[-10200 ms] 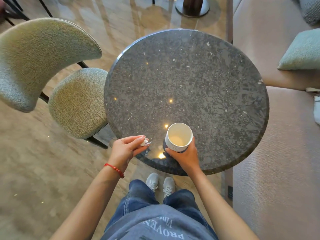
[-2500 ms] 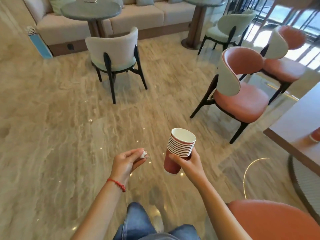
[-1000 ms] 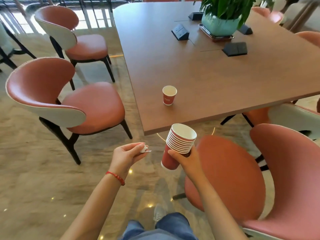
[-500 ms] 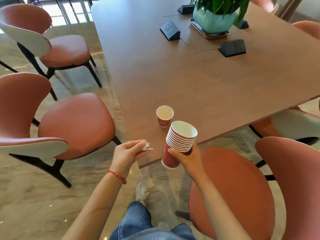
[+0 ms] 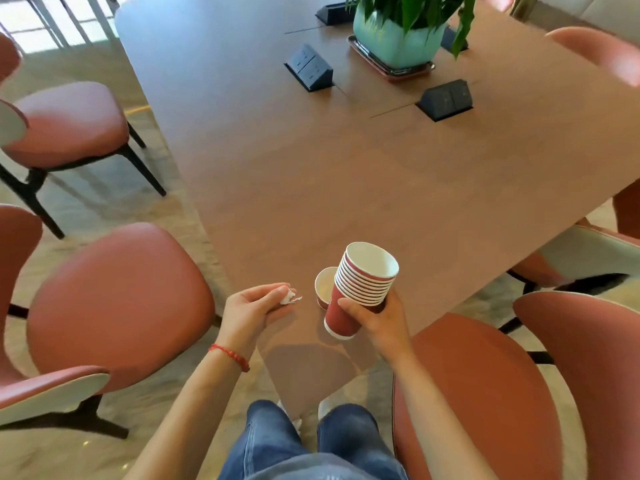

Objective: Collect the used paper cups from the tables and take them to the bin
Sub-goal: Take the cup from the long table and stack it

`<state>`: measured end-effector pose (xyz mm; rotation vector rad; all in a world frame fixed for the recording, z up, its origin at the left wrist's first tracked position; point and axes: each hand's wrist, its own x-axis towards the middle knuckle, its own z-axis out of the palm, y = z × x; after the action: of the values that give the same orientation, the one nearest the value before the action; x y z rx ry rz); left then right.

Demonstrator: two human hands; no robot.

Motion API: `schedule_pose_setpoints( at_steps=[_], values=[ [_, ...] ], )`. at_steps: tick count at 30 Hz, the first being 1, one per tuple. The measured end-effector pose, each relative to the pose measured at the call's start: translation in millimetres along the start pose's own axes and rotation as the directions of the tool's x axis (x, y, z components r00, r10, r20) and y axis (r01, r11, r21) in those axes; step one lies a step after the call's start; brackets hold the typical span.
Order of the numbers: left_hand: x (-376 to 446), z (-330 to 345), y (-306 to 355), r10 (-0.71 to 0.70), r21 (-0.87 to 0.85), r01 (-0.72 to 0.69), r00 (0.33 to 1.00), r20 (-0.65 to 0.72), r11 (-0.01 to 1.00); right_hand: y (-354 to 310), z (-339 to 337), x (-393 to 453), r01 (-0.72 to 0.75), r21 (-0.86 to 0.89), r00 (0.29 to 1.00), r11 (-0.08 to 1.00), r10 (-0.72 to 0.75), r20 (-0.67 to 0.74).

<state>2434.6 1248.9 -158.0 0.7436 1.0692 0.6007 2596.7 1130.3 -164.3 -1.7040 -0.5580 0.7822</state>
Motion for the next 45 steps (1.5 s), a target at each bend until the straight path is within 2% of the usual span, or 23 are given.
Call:
schedule_pose_setpoints(
  at_steps=[11,20,31,38,45],
  values=[
    [4.3,13.0,24.4,-0.020,-0.039,0.016,0.995,-0.093,0.999,-37.2,-1.3,48.3,0.061,0.027,0.995,0.998,-0.063,0.078],
    [2.8,8.4,17.6,-0.024,-0.065,0.014,0.987,-0.160,0.998,-12.2,12.0,58.1,0.073,-0.143,0.985,0.987,-0.048,0.167],
    [0.2,8.2,16.8,-0.029,-0.087,0.014,0.984,-0.175,0.996,19.6,13.5,63.6,0.055,-0.205,0.976,0.977,-0.010,0.216],
    [-2.5,4.4,15.2,-0.034,-0.088,0.018,0.983,-0.180,0.996,47.1,13.9,61.1,0.017,-0.238,0.973,0.971,0.039,0.227],
    [-5.8,-5.1,17.2,-0.027,-0.094,0.009,0.980,-0.196,0.996,51.8,25.8,62.7,-0.001,-0.254,0.989,0.967,0.038,0.140]
  ],
)
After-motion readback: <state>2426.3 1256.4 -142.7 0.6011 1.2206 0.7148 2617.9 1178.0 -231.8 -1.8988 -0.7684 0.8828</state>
